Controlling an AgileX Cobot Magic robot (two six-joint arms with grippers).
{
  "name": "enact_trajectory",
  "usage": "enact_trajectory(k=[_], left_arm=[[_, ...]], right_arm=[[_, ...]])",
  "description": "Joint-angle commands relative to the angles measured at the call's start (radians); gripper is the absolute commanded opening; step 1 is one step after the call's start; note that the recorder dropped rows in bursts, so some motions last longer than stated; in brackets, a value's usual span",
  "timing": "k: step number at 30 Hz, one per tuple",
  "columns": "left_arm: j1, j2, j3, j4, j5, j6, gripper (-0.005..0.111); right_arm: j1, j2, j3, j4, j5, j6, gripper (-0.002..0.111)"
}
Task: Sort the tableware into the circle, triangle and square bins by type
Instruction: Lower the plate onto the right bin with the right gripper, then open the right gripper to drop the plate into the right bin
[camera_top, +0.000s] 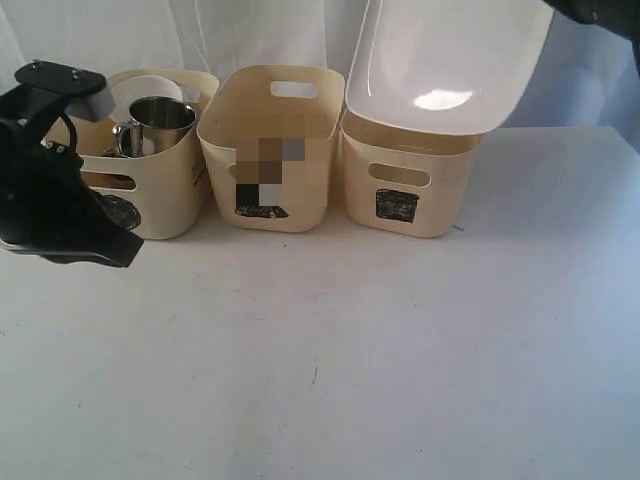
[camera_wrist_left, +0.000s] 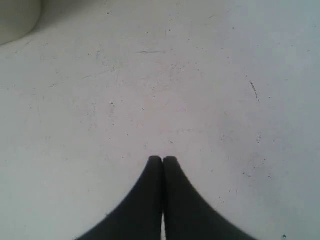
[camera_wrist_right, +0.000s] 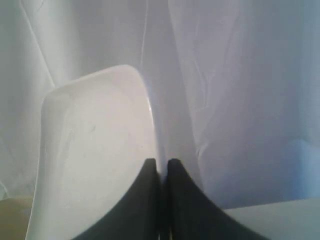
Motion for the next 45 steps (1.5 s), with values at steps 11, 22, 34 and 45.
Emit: enact_trajectory(k=[11,22,34,45], left_arm=[[0.004,-0.012,0.000,-0.003,-0.003,-0.047,0.000],[0.004,-0.012,0.000,-0.003,-0.032,-0.066,0.000],[0.004,-0.012,0.000,-0.003,-0.039,-0.066,0.000],[0.004,-0.012,0.000,-0.003,-0.039,-0.066,0.000]], right_arm=[[-0.030,0.215,-0.064,0.014,-0.248,-0.071,0.000],[-0.013,0.270,-0.080,-0.035,-0.219,0.047,0.000],[0.059,0.269,-0.101,-0.190,-0.132,0.049,0.028],[0.059,0.242,-0.132,-0.189,-0.160,0.047,0.031]])
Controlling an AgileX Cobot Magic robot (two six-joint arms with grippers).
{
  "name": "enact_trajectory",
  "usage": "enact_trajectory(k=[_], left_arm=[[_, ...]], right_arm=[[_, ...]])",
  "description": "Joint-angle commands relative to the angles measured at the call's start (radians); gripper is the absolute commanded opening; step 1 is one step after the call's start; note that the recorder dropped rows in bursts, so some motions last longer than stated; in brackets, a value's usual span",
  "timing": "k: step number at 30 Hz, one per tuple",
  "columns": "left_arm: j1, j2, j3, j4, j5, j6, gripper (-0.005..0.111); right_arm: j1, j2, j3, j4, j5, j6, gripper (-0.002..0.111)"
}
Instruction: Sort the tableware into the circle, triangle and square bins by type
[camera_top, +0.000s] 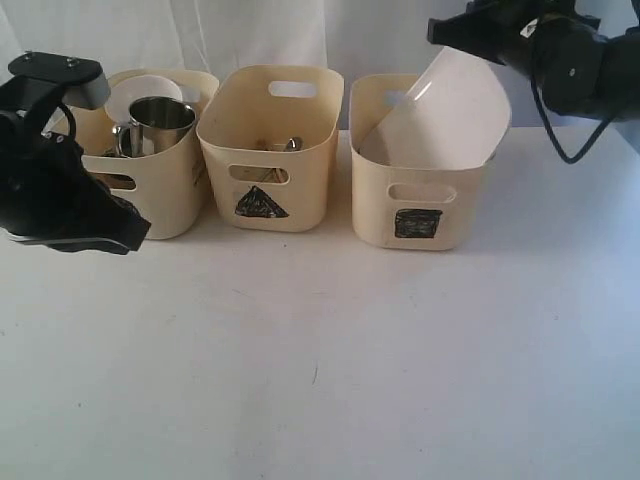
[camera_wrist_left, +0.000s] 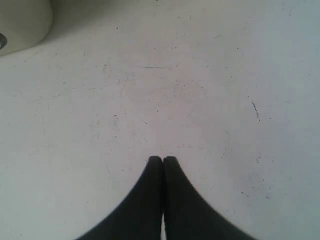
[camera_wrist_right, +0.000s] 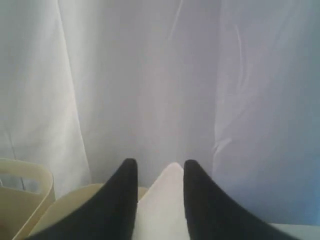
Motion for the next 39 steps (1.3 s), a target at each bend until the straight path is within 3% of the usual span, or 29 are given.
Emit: enact_trajectory(k=[1,6,8,10,16,21,32,39], left_arm=[[0.004,-0.010,0.000,-0.007,0.009,-0.009,0.000],[0.004,-0.010,0.000,0.003,0.001,-0.009,0.000],[0.004,-0.010,0.000,0.032,-0.030,-0.032,0.000],[0.004,-0.010,0.004,0.078,-0.097,-0.072,0.000],[0.004,-0.033,0.079,0.175,-0.254,-0.178,0.000],[0.004,-0.152,0.158,0.375,-0.386,-0.305,0.000],[0.004,-0.324,0.213,0.652,-0.236,-0.485,0.000],[0.002,-0.325,0.213,0.665,-0.208,-0.480,0.000]], right_arm=[[-0.001,-0.038,-0.030,-0.007,-0.016,0.005,0.031],[-0.001,-0.093,-0.039,-0.005,0.006,0.002,0.029],[-0.001,-0.130,-0.039,0.001,0.079,-0.013,0.019],[-0.001,-0.178,-0.039,0.001,0.202,-0.030,0.001],[-0.001,-0.336,0.041,0.001,0.498,-0.030,0.000],[-0.001,-0.495,0.180,0.001,0.655,-0.030,0.000],[0.033,-0.805,0.532,0.189,0.700,-0.086,0.000],[0.039,-0.893,0.609,0.189,0.734,-0.075,0.000]])
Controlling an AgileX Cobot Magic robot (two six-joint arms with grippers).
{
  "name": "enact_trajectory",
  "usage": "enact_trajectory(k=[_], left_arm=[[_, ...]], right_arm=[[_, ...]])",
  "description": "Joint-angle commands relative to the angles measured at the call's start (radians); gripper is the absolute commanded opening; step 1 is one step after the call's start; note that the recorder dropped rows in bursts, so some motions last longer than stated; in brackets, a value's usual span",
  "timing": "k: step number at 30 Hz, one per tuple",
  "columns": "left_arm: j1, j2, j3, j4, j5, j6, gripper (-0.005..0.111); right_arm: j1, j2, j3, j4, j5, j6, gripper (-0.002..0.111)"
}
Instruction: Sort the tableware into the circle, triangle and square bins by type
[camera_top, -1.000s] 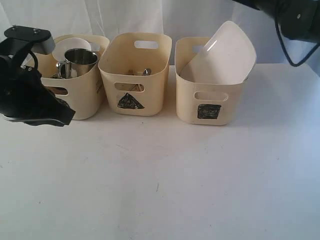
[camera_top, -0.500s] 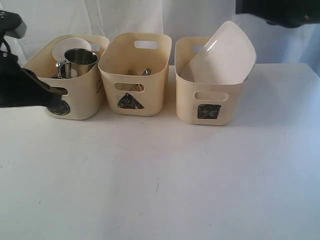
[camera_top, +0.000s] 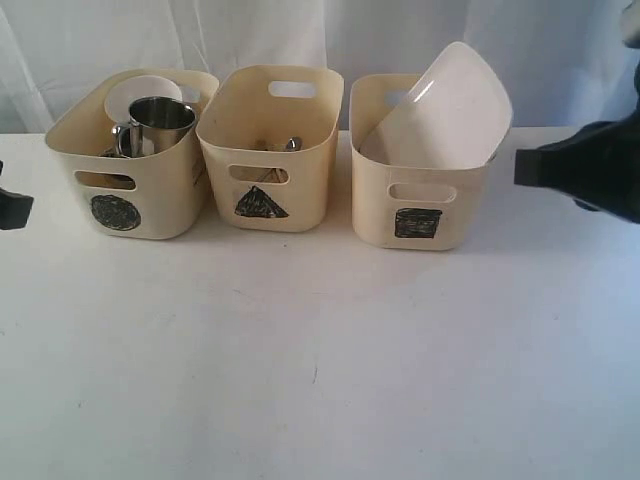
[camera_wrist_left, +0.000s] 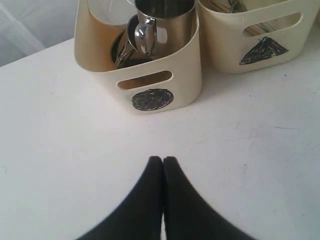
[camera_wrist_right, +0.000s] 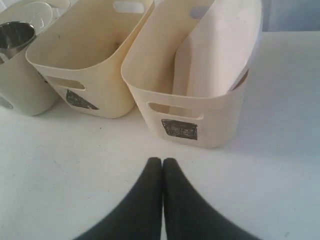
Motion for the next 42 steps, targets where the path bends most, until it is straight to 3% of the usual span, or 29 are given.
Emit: enact_trajectory(k=[1,15,25,33,42], left_arm=[[0.002,-0.009,0.006,0.011,0.015,-0.012,0.000],[0.002,-0.009,0.006,0.011,0.015,-0.012,0.000],[0.002,-0.009,0.006,0.014,0.004,-0.012,0.000],[0.002,-0.009,0.006,0.014,-0.001,-0.012,0.000],[0.002,-0.009,0.006,0.014,-0.001,-0.012,0.000]], right_arm=[[0.005,-0.035,0.020,0.004,0.009,-0.007,0.000],[0.005,-0.035,0.046,0.019,0.000,0.009,0.000],[0.005,-0.262,0.435,0.013,-0.336,0.022,0.000],[-0.001,-0.513,0.592,-0.080,-0.352,0.022,0.000],[-0.103,-0.703,0.721,-0.091,-0.359,0.022,0.000]])
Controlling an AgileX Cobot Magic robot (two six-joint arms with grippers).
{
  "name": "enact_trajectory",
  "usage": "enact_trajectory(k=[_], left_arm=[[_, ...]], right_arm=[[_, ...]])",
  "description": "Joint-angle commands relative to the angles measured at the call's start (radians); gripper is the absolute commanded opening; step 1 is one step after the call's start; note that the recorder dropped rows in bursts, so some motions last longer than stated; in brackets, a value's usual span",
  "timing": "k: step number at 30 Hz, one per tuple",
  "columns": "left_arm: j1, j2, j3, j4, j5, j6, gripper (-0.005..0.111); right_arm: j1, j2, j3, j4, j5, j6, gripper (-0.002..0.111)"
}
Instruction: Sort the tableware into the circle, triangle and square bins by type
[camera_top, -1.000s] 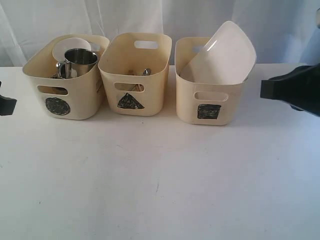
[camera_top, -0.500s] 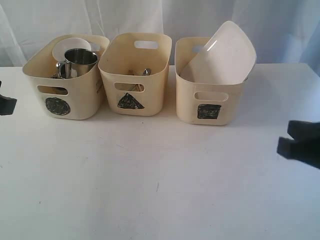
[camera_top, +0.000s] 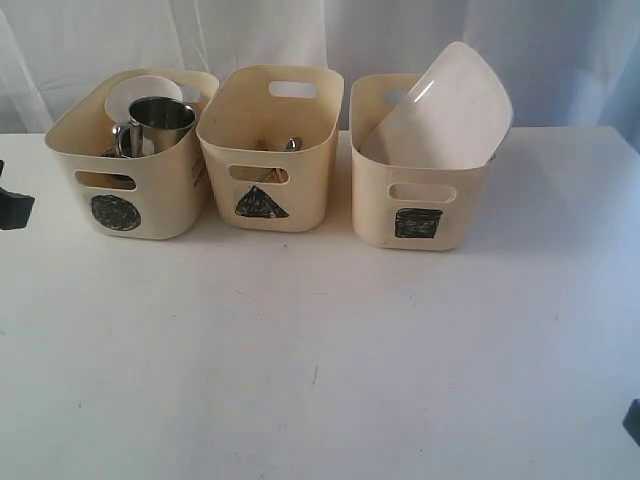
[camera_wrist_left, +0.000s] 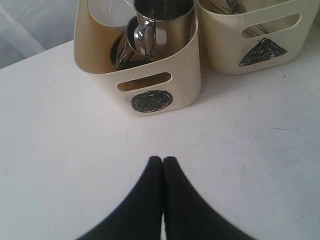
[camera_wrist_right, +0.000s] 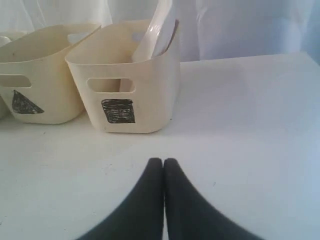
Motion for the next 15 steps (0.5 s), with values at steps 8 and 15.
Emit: enact_trajectory(k=[8,15], left_arm=[[0.002,-0.009,0.006,0.008,0.000,-0.010,0.000],[0.002,-0.009,0.006,0.008,0.000,-0.010,0.000]], right_arm=[[-0.071,-0.137,0.035,-0.222,0.121,0.194,0.000],[-0.084,-0.194,0.035,-0.270,0.275,0.242,0.000]])
